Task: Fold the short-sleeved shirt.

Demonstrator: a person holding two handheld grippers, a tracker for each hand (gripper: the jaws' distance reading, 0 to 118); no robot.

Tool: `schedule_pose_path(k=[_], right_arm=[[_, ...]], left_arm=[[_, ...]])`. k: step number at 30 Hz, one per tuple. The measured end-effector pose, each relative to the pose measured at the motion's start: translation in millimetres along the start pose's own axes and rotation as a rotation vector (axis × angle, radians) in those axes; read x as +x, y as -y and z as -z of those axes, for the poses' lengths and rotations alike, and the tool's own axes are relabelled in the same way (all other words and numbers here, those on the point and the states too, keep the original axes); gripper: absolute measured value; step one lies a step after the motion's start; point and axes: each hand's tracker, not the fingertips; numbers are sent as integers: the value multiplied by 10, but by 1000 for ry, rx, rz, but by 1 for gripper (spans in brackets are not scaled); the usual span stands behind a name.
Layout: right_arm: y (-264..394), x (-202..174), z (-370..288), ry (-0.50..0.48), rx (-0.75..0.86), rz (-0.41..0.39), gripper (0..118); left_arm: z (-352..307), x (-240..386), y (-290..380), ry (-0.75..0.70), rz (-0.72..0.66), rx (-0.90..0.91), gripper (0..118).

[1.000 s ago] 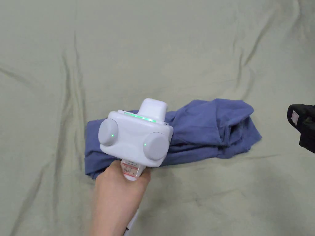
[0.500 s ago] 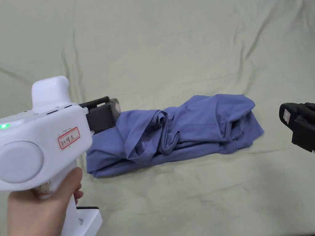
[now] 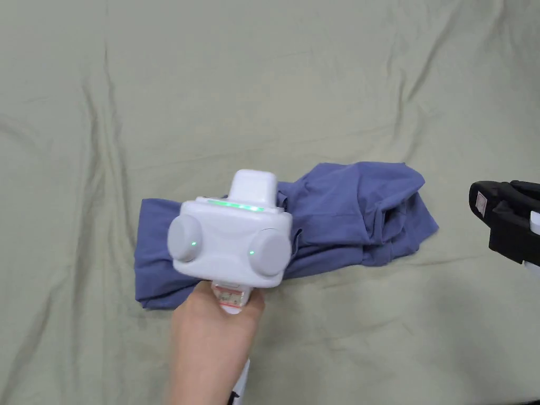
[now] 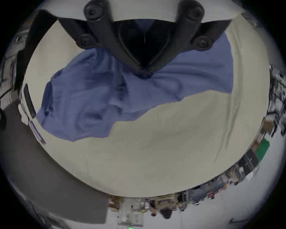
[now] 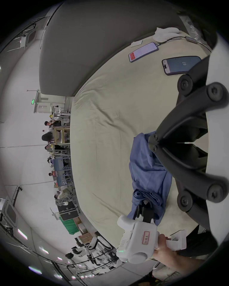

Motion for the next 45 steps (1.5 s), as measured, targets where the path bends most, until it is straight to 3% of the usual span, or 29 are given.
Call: schedule_pose_path(k=[3,8,11,13,15,16,17,19,20,23,26,27,28,30,38,42,45], right_arm=[[-33,-41,-33,0,10,-7,2],[-81,-66,-143,-5,28,-9,2],[-99,-63,-223,0,39,-11,2],[-106,-60,-265,-6,45,-11,2],[-107,-80,-300,-7,47,-14,2],[-105,-91,-310,-8,47,-19,2],[-100,-96,-321,-6,47,-24,2],[-92,-127,-324,-8,41,-36,2],[-79,-147,-312,-10,38,-43,2],[-53,-200,-253,-25,21,-48,2],[-44,-227,-210,-36,4,-48,2],[-37,-237,-202,-33,-3,-53,2],[-26,-241,-193,-29,-10,-59,2],[-4,-248,-175,-19,-21,-74,2],[-14,-241,-136,-36,-24,-69,2],[-72,-254,-114,-54,-9,-58,2],[-97,-270,-113,-64,7,-48,2]], left_arm=[[-52,186,-53,22,15,11,0],[-442,200,-143,271,-44,60,0],[-857,-16,-123,250,-31,130,0],[-1031,-307,-94,246,-102,166,5],[-1164,-753,-10,208,-208,192,75],[-1156,-909,55,149,-220,204,94],[-1076,-1079,171,45,-224,226,96],[-887,-1403,287,-119,-255,139,96],[-741,-1554,337,-120,-299,97,96],[-275,-1763,433,57,-388,-3,96],[47,-1684,511,115,-346,-45,90],[30,-1644,558,112,-332,-4,71],[-24,-1598,580,40,-313,29,63],[-220,-1650,544,147,-355,59,14],[-795,-2202,623,193,-478,143,14],[-1200,-2288,566,-177,-400,118,14],[-1358,-2248,492,-191,-402,110,14]])
